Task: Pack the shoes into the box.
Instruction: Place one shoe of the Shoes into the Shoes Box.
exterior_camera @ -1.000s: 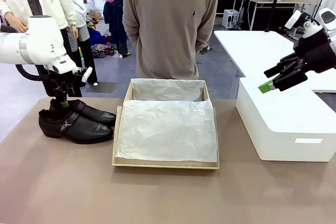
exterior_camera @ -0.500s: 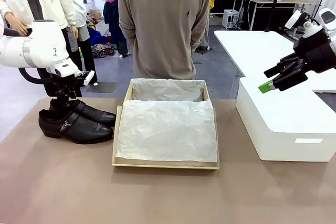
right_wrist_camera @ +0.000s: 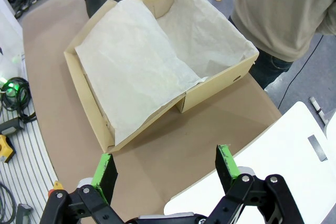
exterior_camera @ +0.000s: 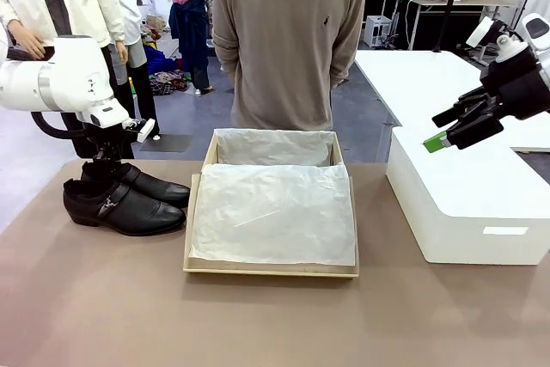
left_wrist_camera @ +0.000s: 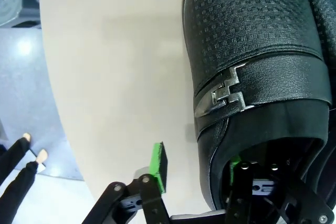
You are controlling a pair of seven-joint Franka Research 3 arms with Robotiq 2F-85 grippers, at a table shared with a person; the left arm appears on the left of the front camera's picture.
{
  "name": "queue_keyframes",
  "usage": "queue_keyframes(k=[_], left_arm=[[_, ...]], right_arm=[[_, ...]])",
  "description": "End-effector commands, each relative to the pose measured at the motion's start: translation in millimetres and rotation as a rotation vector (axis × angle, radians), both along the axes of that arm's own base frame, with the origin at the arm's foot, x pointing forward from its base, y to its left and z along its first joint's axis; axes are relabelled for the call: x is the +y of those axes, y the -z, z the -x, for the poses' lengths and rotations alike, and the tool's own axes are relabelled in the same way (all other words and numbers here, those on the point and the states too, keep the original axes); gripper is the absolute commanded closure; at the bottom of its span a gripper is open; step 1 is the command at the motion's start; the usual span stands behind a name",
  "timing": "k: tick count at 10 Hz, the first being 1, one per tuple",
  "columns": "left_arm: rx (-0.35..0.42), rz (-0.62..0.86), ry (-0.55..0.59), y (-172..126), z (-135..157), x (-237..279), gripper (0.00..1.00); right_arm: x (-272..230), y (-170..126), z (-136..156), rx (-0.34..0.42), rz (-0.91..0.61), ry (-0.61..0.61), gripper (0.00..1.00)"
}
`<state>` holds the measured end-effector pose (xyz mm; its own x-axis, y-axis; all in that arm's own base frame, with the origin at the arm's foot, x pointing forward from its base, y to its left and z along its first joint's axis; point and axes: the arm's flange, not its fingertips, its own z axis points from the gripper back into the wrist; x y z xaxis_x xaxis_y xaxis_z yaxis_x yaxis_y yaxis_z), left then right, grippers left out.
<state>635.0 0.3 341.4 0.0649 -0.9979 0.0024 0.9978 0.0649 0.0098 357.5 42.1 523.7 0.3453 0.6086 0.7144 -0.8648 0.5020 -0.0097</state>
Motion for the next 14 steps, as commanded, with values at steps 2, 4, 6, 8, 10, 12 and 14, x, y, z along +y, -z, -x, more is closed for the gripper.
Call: queue_keyframes(k=[2, 4, 6, 8, 10, 12, 14], left_arm=[[0.013, -0.005, -0.017, -3, -4, 1, 1.00], [0.022, -0.005, -0.016, -3, -3, 2, 1.00], [0.011, -0.027, -0.007, -6, -1, 1, 1.00], [0.000, -0.038, -0.008, -9, 1, 2, 1.00], [-0.014, -0.057, -0.017, -12, 5, 4, 1.00], [-0.052, -0.054, -0.036, -27, 8, 9, 1.00], [-0.105, -0.054, -0.050, -51, 10, 14, 1.00]], right_arm=[[-1, 1, -3, -0.022, -0.021, -0.026, 0.00], [-1, 1, -3, -0.022, -0.021, -0.026, 0.00], [-1, 1, -3, -0.022, -0.021, -0.026, 0.00], [-1, 1, -3, -0.022, -0.021, -0.026, 0.00], [-1, 1, -3, -0.022, -0.021, -0.026, 0.00], [-1, 1, -3, -0.022, -0.021, -0.026, 0.00], [-1, 1, -3, -0.022, -0.021, -0.026, 0.00]])
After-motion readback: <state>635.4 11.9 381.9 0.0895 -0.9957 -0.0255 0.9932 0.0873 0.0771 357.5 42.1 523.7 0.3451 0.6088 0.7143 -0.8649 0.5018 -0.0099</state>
